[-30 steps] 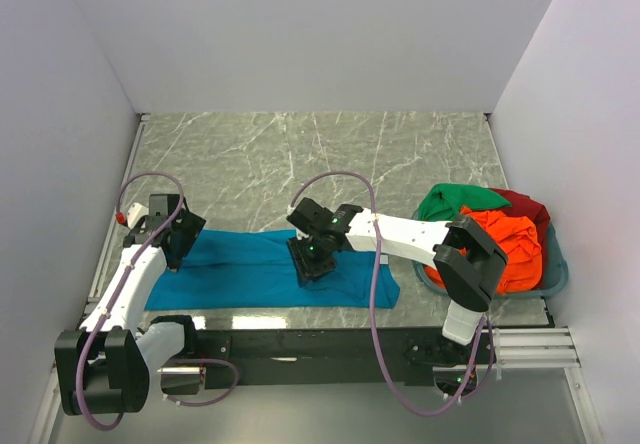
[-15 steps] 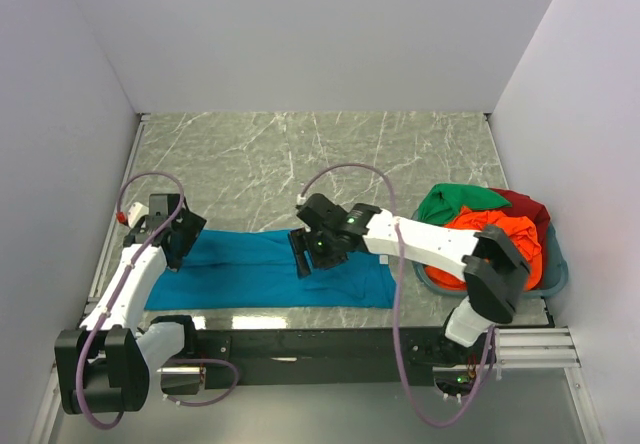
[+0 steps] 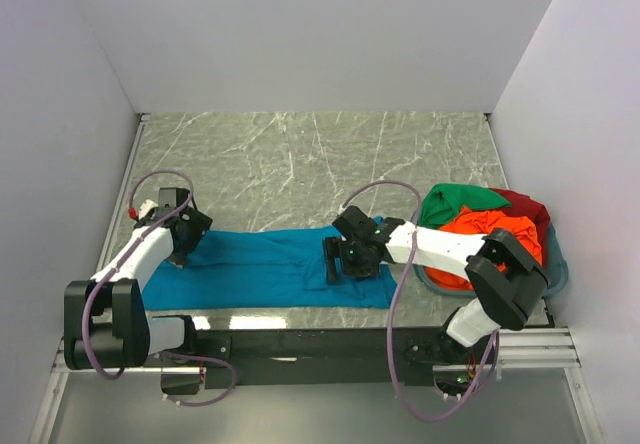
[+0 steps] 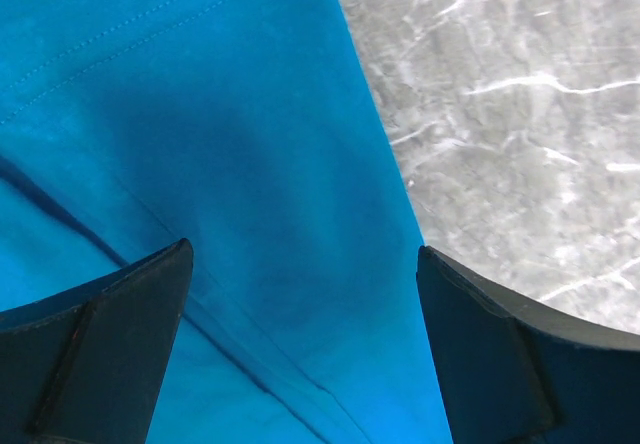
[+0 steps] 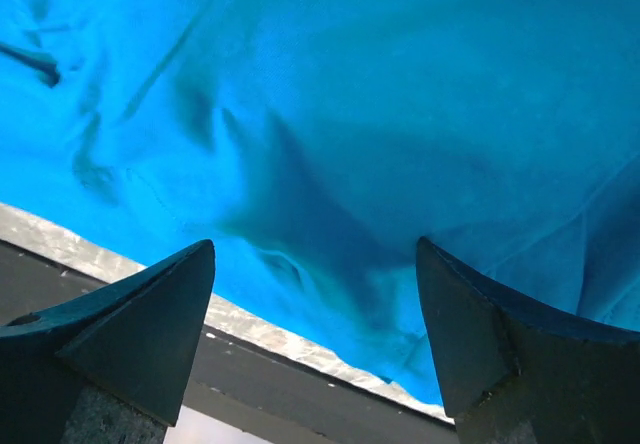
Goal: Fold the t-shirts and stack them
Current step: Fold the tshirt
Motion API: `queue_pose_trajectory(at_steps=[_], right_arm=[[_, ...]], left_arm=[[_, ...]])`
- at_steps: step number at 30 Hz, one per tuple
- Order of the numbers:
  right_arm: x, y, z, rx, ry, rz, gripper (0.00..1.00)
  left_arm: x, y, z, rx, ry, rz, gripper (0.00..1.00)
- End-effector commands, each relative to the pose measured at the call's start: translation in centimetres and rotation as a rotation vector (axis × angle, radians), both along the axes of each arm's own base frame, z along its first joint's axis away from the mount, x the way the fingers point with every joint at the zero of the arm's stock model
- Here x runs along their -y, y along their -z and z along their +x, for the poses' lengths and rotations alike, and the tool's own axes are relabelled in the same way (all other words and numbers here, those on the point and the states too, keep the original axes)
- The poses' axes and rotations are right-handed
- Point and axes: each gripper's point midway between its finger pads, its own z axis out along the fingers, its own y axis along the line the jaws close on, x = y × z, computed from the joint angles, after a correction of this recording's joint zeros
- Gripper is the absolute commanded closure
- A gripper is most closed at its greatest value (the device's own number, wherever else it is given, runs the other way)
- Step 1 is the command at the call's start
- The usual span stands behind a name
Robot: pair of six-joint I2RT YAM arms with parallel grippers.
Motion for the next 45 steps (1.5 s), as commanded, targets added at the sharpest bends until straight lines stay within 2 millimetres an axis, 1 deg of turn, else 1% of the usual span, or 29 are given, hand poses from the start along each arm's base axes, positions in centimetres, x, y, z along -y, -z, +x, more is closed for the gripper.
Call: queue_pose_trajectory(at_steps=[1,3,6,12,13,15,17,19,20,21,23,24,26,27,28,29,30,32,33,35,36,37,38,39,40,41,42,43,45], right_arm=[[-0.8,0.1,1.3,0.035,0.021,0.078,0.12],[-0.1,1.4,1.3,0.012,0.026,0.061,0.12],[0.8,2.5,2.9,0.002,0.054,0.042,0.12],[2.9,3.2,8.0,0.030,0.083,-0.038,0.13],[2.3,2.4,9.4,0.043,0.081,-0.013,0.13],[2.8,3.0,10.9,0.024,0.086,-0.023,0.13],[2.2,2.1,13.2,0.046,0.074,-0.009,0.13],[2.7,2.7,14.7,0.021,0.084,-0.027,0.13],[2.1,1.7,16.7,0.054,0.090,-0.006,0.13],[2.3,2.6,17.2,0.021,0.097,-0.015,0.13],[2.1,1.7,20.0,0.041,0.123,0.022,0.13],[2.0,2.4,20.3,0.008,0.125,0.036,0.14],[2.0,1.6,22.5,0.029,0.139,0.065,0.14],[2.3,2.3,22.7,0.007,0.144,0.045,0.14],[1.9,1.4,24.2,0.038,0.141,0.055,0.14],[1.9,1.4,24.6,0.040,0.132,0.048,0.14],[1.8,2.3,24.5,0.008,0.123,0.041,0.14],[1.1,1.7,26.1,0.028,0.112,0.062,0.14],[0.9,2.8,26.3,0.007,0.108,0.062,0.14],[-0.2,2.1,27.6,0.011,0.095,0.089,0.14],[-0.2,3.3,27.5,-0.027,0.095,0.077,0.14],[-0.9,2.3,28.9,0.005,0.089,0.100,0.15],[-1.2,2.3,29.3,0.006,0.085,0.108,0.15],[-1.3,3.4,29.3,-0.016,0.084,0.102,0.15],[-1.9,2.4,30.5,0.014,0.079,0.122,0.15],[-1.9,2.4,31.0,0.018,0.088,0.116,0.15],[-1.8,3.4,31.2,0.002,0.095,0.100,0.15],[-2.2,2.2,32.0,0.022,0.094,0.109,0.15],[-2.7,2.2,32.7,0.031,0.087,0.137,0.15]], left_arm=[[-0.4,-0.7,1.2,0.032,0.005,0.031,0.00],[-0.3,-0.3,1.3,0.028,0.007,0.024,0.01],[0.1,0.1,1.2,0.025,0.020,0.006,0.00],[0.6,0.4,1.0,0.022,0.024,-0.026,0.01],[0.9,0.5,1.0,0.027,0.029,-0.036,0.01],[1.2,0.5,1.1,0.034,0.031,-0.051,0.01],[1.5,0.4,1.1,0.038,0.035,-0.066,0.01],[1.9,0.2,1.2,0.044,0.040,-0.076,0.01],[2.1,0.2,1.1,0.041,0.041,-0.088,0.00],[2.6,0.2,0.9,0.032,0.051,-0.108,0.01],[2.9,0.1,0.8,0.036,0.046,-0.125,0.01],[3.0,-0.1,0.7,0.045,0.043,-0.129,0.01],[4.2,0.2,0.1,0.036,0.064,-0.144,0.01],[4.6,0.0,0.0,0.046,0.072,-0.161,0.00],[5.1,0.5,-0.6,0.034,0.084,-0.170,0.01],[5.4,0.6,-0.9,0.032,0.083,-0.181,0.01],[5.7,0.6,-1.1,0.035,0.089,-0.185,0.00],[6.3,1.4,-2.5,0.003,0.094,-0.195,0.00],[6.6,1.5,-2.8,0.003,0.099,-0.202,0.01],[7.7,2.2,-3.9,-0.020,0.120,-0.228,0.01],[8.2,2.2,-4.2,-0.017,0.134,-0.238,0.01],[9.0,2.5,-4.7,-0.026,0.161,-0.245,0.01],[9.4,2.4,-4.9,-0.022,0.159,-0.256,0.01],[10.0,2.3,-4.9,-0.013,0.175,-0.263,0.01],[10.8,2.5,-5.4,-0.019,0.205,-0.269,0.01],[11.5,2.3,-5.3,-0.008,0.207,-0.290,0.01],[12.0,2.3,-5.4,-0.005,0.218,-0.299,0.01],[13.0,2.2,-5.7,-0.006,0.234,-0.317,0.01],[14.1,1.9,-5.7,0.008,0.259,-0.329,0.00]])
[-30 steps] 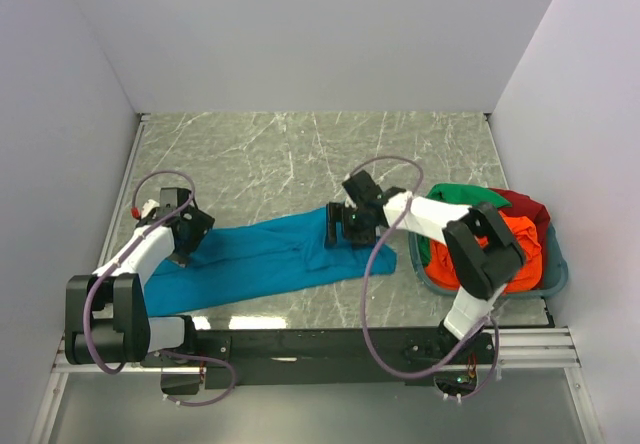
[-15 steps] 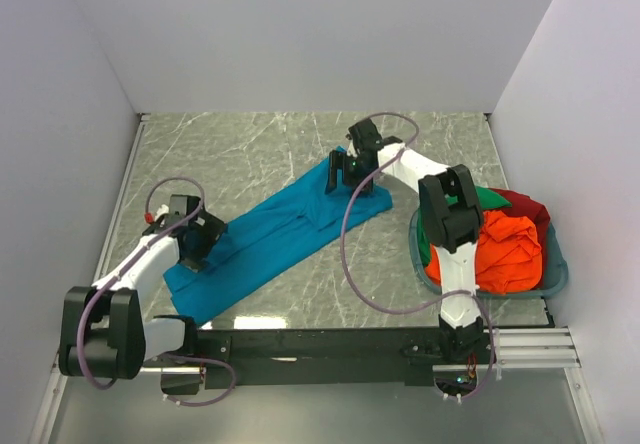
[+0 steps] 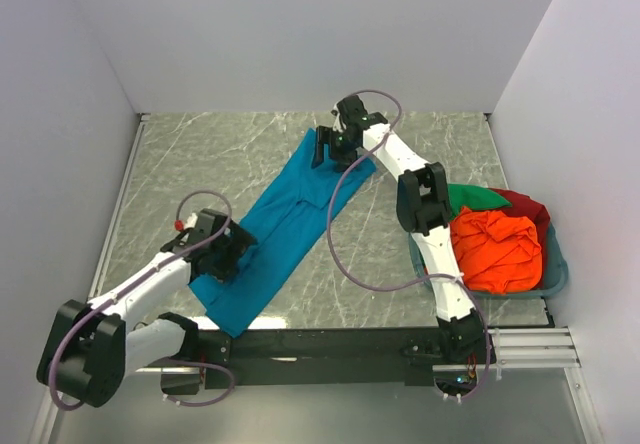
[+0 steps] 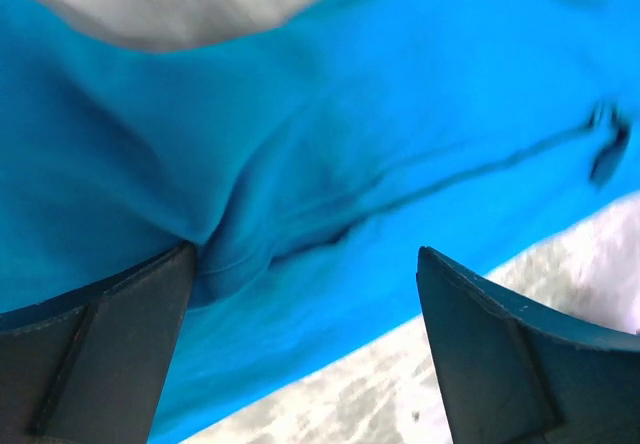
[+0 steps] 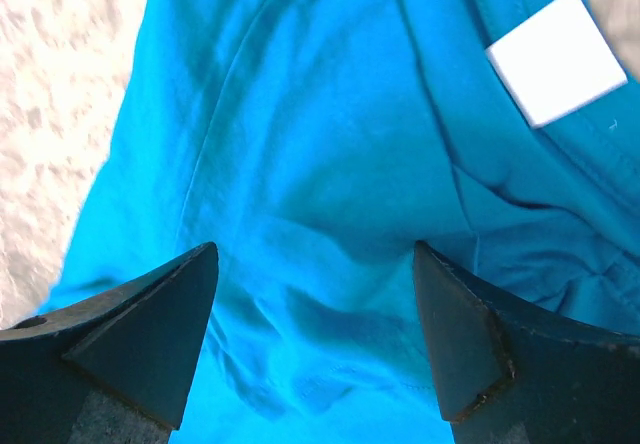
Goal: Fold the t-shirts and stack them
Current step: Fold the tshirt
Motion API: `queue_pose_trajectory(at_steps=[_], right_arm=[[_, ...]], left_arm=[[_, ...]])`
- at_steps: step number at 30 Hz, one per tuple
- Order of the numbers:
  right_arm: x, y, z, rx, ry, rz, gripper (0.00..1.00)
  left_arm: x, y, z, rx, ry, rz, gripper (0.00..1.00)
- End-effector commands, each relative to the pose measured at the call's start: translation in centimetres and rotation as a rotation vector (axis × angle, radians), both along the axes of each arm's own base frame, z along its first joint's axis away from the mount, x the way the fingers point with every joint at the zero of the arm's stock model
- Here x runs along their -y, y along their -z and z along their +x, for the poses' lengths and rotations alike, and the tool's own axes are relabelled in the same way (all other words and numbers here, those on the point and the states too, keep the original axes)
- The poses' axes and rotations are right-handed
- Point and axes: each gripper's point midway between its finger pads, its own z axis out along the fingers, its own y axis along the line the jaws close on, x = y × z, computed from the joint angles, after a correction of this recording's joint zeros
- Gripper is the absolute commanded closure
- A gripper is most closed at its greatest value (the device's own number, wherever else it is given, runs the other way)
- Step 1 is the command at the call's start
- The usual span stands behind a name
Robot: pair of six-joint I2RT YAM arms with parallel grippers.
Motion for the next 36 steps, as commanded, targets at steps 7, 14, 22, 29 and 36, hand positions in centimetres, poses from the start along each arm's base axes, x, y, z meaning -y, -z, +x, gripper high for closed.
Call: queue_pose_trajectory(at_steps=[7,14,22,29,36], right_arm=[[2.2,1.0,2.5,-0.021,0.061,0.026,0.15],[3.8,-7.5,3.9,0.139,0.066,0.020,0.14],[7.0,-12.1,-0.9,0.146,0.127,-0.091,0.09],[3.8,-10.3,-9.8,0.115,0.058,-0.139,0.08],[-1.4,-5.8,-16.7,0.051,-0.011,-0.070,0.08]], left_arm=[[6.6,0.5,-5.4,-0.130,0.159,-0.028,0.01],[9.5,-3.6,-8.1,-0.045,0.253,0.035,0.01],[8.8,-6.3,-7.5,0.078,0.395,0.190,0.00],[11.3,-3.8,-8.0,0.060,0.614,0.212,0.01],[12.3,-1.7,-8.7,0.026,0.683,0.191,0.00]])
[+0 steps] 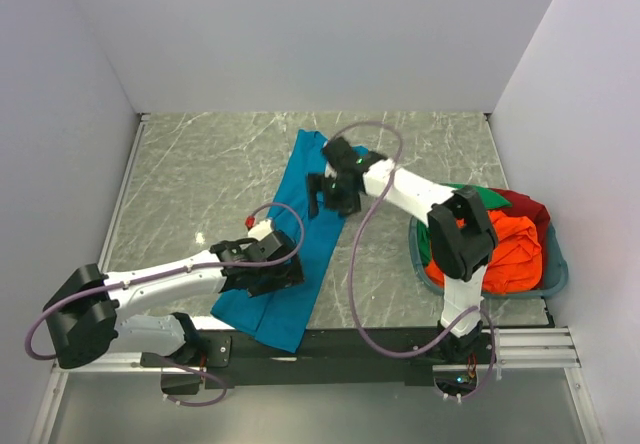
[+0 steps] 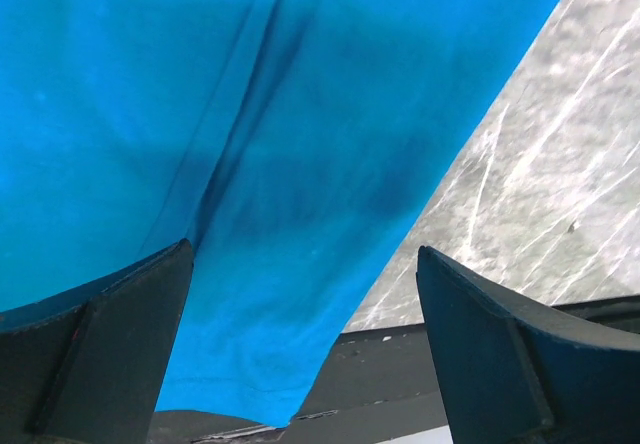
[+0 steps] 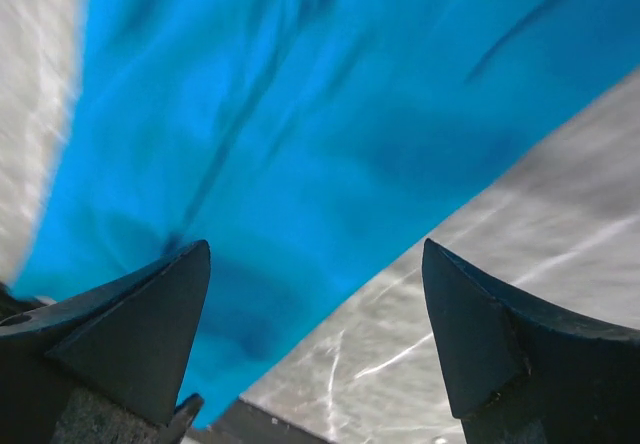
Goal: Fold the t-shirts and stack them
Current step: Fold the tshirt
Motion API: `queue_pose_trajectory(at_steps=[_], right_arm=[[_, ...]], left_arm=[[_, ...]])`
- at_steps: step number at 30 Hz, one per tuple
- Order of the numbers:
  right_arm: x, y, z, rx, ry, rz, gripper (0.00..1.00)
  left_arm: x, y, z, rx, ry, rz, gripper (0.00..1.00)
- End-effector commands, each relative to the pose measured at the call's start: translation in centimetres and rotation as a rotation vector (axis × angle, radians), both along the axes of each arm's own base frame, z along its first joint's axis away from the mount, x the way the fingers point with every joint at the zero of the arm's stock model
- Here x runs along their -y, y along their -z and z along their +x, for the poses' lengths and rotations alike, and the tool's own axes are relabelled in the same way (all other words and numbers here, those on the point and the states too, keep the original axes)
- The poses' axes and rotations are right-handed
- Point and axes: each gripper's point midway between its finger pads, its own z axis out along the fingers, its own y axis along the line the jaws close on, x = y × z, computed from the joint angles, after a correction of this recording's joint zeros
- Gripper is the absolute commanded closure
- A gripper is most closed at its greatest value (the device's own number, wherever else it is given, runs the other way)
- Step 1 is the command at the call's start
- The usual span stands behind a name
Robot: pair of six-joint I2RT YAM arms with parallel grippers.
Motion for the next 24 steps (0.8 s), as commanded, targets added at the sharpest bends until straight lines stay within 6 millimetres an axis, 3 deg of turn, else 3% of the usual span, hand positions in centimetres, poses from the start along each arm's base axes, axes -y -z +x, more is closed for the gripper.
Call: queue_pose_trajectory(at_steps=[1,4,9,14,17,24], right_arm=[[-2.0,0.0,-0.4,0.039,0.029,0.075,0.07],[-2.7,1.4,-1.1,0.015,0.017,0.064,0.07],[-2.3,3.5,-0.5,0.003,0.016,0.006,0.07],[-1.8,6.2,0.6,-0.038,0.015,-0.047,0.07],[-1.4,6.9,1.5,-0.045,0.025,-0.056,0.07],[-0.4,7.1,4.8,-0.038,0.033,-0.046,0.07]], left_arm=[[0.8,0.9,-0.5,-0.007,0.075,-0.023,0.01],[1.4,1.8,-1.1,-0.032,0.101,-0.050,0.00],[1.8,3.6,-1.8,-0.076,0.116,-0.061,0.01],[3.1,3.6,-2.0,-0.085,0.158,-0.106,0.01],[3.4,3.5,-1.6,-0.088,0.170,-0.079,0.00],[6.6,2.8,-1.3,-0.104,0.232,-0.163,0.01]])
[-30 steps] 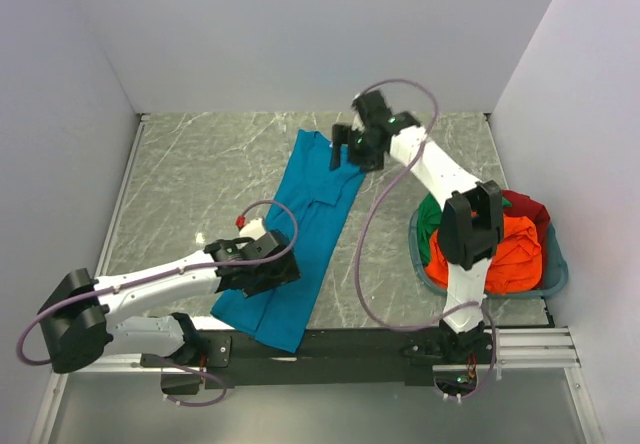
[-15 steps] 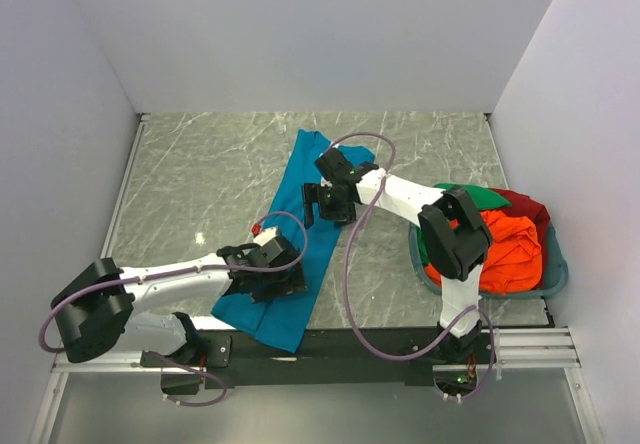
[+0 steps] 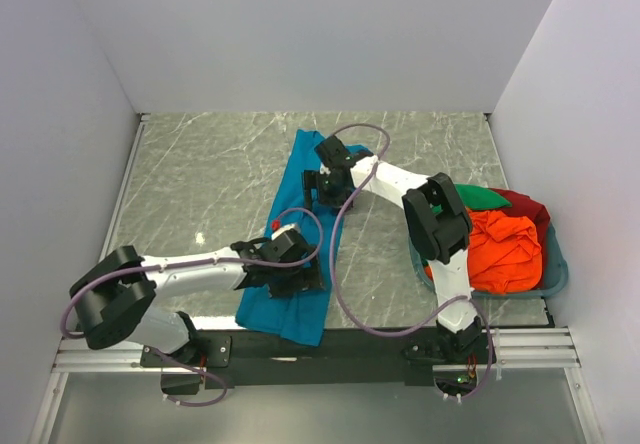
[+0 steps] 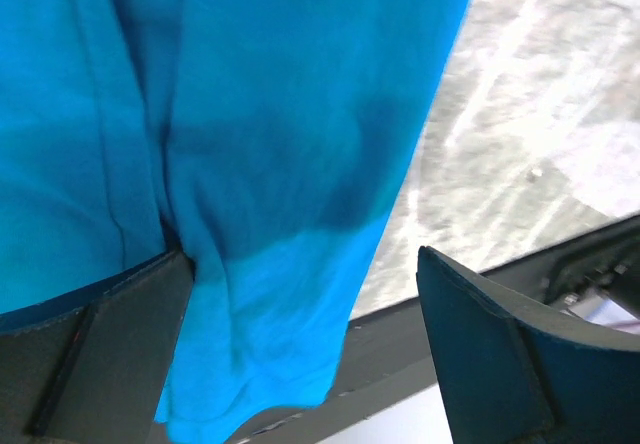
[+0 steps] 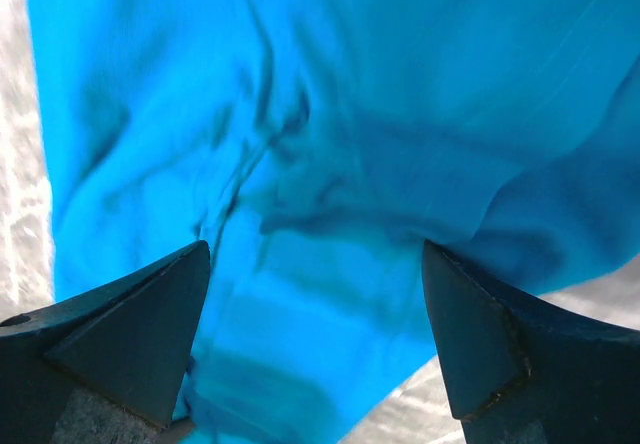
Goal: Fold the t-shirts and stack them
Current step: Fold the tshirt
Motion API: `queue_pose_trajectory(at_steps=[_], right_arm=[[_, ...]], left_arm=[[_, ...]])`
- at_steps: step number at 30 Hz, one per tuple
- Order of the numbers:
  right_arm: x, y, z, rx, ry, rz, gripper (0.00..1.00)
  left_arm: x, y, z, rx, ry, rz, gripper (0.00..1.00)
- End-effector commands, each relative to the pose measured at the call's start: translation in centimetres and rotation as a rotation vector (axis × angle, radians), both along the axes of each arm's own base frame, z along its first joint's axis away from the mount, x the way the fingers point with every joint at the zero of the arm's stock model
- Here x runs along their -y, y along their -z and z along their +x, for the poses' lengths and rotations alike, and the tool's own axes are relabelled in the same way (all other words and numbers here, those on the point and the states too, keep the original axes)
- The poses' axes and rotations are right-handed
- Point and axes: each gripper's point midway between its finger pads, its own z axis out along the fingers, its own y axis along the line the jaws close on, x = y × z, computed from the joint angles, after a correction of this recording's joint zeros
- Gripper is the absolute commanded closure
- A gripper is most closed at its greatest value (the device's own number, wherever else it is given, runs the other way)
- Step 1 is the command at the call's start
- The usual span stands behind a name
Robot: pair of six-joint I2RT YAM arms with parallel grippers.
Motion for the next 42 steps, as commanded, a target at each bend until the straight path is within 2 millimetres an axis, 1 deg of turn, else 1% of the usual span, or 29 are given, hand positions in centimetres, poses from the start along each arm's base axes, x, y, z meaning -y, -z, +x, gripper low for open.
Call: queue_pose_trajectory(at_steps=[1,5,6,11,12,15,16,19,20,21,22,23,24,25,26,27,28,29,30,31,32,33,34,35,36,37,38,40,42], right_arm=[[1.5,1.3,2.5,0.020,-0.001,-0.033,0.07],[1.7,1.6,4.6,0.013,0.012,-0.001,0.07],[1.4,1.0,5.4,0.025,0.011,0.024,0.07],[1.6,-0.1,8.6,0.051,0.034,0.067,0.07],[1.5,-1.1,9.0,0.055,0.031,0.071,0.07],[1.6,-2.6,9.2,0.081,0.022,0.070,0.07],[1.7,-4.0,9.3,0.111,0.022,0.074,0.07],[2.4,-6.1,9.1,0.150,0.032,0.057,0.07],[2.6,-8.3,9.0,0.193,0.035,0.069,0.07],[2.9,-8.8,8.7,0.205,0.041,0.061,0.07],[3.2,-11.3,8.4,0.252,0.050,0.073,0.07],[3.7,-12.2,8.3,0.281,0.064,0.060,0.07],[4.1,-12.3,7.5,0.281,0.076,0.051,0.07],[4.7,-14.6,7.0,0.325,0.095,0.066,0.06],[5.4,-15.2,6.7,0.352,0.121,0.047,0.06],[6.1,-14.4,5.8,0.338,0.154,0.035,0.06],[6.9,-16.5,4.9,0.384,0.182,0.052,0.06],[7.7,-16.7,4.3,0.402,0.217,0.037,0.06],[8.4,-14.6,2.9,0.376,0.249,0.026,0.06],[8.3,-16.5,1.3,0.423,0.252,0.067,0.06],[8.4,-16.3,0.1,0.427,0.257,0.084,0.06],[8.6,-13.9,-1.5,0.396,0.271,0.091,0.06],[8.5,-15.0,-2.9,0.426,0.271,0.139,0.06],[8.3,-14.6,-4.0,0.412,0.264,0.174,0.06],[7.9,-12.5,-5.8,0.354,0.257,0.230,0.06],[7.8,-13.2,-6.9,0.368,0.249,0.287,0.05],[8.0,-11.2,-8.6,0.331,0.236,0.291,0.05],[8.3,-11.1,-9.9,0.339,0.249,0.309,0.05],[9.0,-9.3,-11.8,0.298,0.238,0.260,0.05]], left_arm=[[1.7,0.4,-0.3,-0.026,0.062,-0.034,0.01],[3.8,0.8,0.1,-0.057,0.096,-0.051,0.01],[4.8,0.1,0.7,-0.049,0.100,-0.064,0.01],[7.4,-0.3,1.8,-0.048,0.147,-0.074,0.01],[8.3,-1.1,2.5,-0.032,0.148,-0.089,0.01],[8.9,-2.2,3.1,-0.018,0.149,-0.091,0.00],[9.0,-2.7,3.2,-0.006,0.147,-0.093,0.01],[8.8,-4.7,3.3,0.056,0.144,-0.115,0.00],[8.5,-5.8,3.2,0.079,0.142,-0.128,0.01],[8.2,-6.3,3.1,0.093,0.134,-0.129,0.01],[8.0,-6.6,2.7,0.105,0.133,-0.127,0.01],[7.3,-7.2,2.4,0.122,0.124,-0.126,0.01],[7.0,-7.4,1.8,0.118,0.126,-0.131,0.01],[6.7,-7.6,1.3,0.115,0.125,-0.134,0.01],[5.3,-7.6,1.3,0.138,0.096,-0.112,0.00],[4.5,-7.5,1.1,0.132,0.067,-0.102,0.00],[3.8,-7.5,0.8,0.132,0.049,-0.092,0.01],[2.4,-7.4,0.6,0.147,0.021,-0.083,0.00],[1.4,-7.0,0.1,0.130,-0.002,-0.072,0.01],[0.6,-6.8,-0.2,0.129,-0.018,-0.067,0.01],[-0.6,-6.4,-0.8,0.125,-0.033,-0.065,0.01],[-1.6,-6.0,-1.0,0.115,-0.065,-0.050,0.01],[-2.4,-5.6,-1.3,0.110,-0.083,-0.038,0.01],[-3.5,-5.0,-1.7,0.107,-0.098,-0.029,0.01],[-4.0,-4.7,-1.8,0.098,-0.124,-0.026,0.01],[-4.7,-4.2,-2.1,0.090,-0.137,-0.011,0.01],[-5.4,-3.6,-2.4,0.084,-0.148,-0.001,0.01],[-6.1,-3.0,-2.7,0.071,-0.169,0.008,0.01],[-6.6,-2.1,-3.0,0.058,-0.181,0.015,0.02]])
